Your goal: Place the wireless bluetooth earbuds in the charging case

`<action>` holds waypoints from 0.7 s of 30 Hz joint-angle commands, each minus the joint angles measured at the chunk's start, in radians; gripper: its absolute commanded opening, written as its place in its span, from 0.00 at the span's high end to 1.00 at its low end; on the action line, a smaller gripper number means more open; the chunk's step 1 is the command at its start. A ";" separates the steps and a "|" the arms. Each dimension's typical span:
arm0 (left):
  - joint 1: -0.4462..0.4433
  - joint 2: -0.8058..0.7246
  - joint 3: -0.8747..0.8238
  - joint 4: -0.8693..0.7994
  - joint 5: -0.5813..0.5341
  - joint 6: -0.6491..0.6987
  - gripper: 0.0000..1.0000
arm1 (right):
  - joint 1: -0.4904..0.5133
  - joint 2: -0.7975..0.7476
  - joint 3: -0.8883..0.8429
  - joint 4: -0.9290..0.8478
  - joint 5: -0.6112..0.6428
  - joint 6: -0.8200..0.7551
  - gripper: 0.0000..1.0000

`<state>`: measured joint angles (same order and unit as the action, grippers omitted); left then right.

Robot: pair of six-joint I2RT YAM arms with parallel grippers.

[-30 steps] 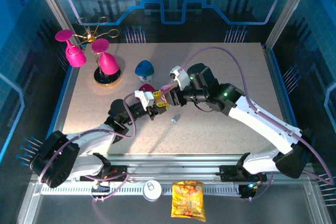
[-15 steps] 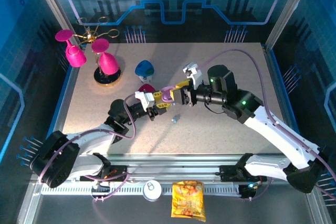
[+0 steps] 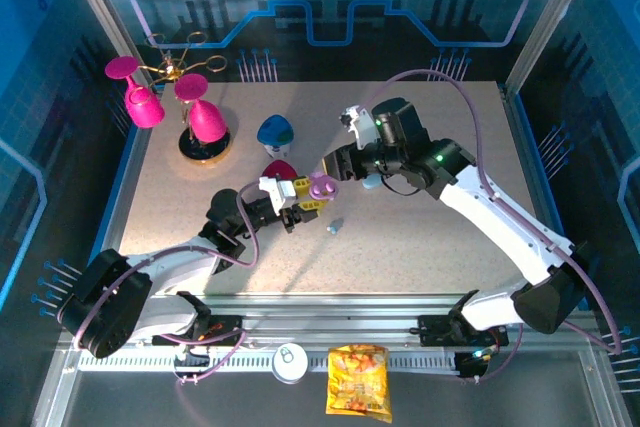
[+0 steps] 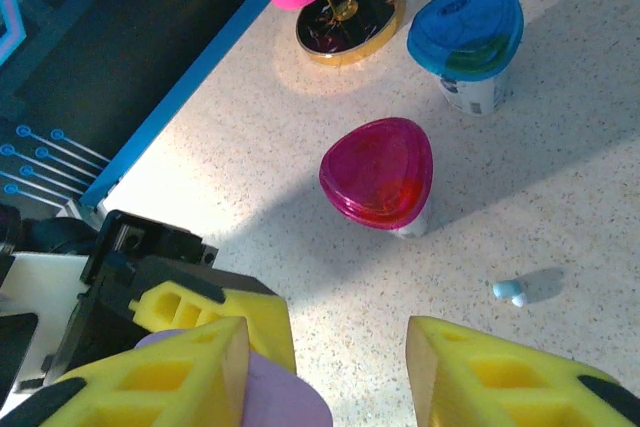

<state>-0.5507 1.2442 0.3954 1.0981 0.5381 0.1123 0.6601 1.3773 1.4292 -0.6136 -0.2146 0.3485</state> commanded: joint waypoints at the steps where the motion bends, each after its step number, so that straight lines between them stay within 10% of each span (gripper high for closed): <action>1: 0.001 -0.007 0.017 0.019 -0.015 0.007 0.67 | -0.001 -0.017 0.018 -0.084 -0.054 -0.051 0.58; 12: 0.001 0.002 0.035 0.031 -0.040 -0.014 0.67 | 0.004 -0.167 -0.122 0.012 -0.028 -0.006 0.50; 21: 0.001 -0.015 0.029 0.088 -0.037 -0.060 0.67 | -0.128 -0.233 -0.420 0.470 -0.378 0.436 0.28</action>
<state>-0.5507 1.2442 0.3985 1.1339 0.5087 0.0765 0.5312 1.1439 1.0523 -0.3454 -0.4469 0.6060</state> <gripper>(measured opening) 0.346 0.699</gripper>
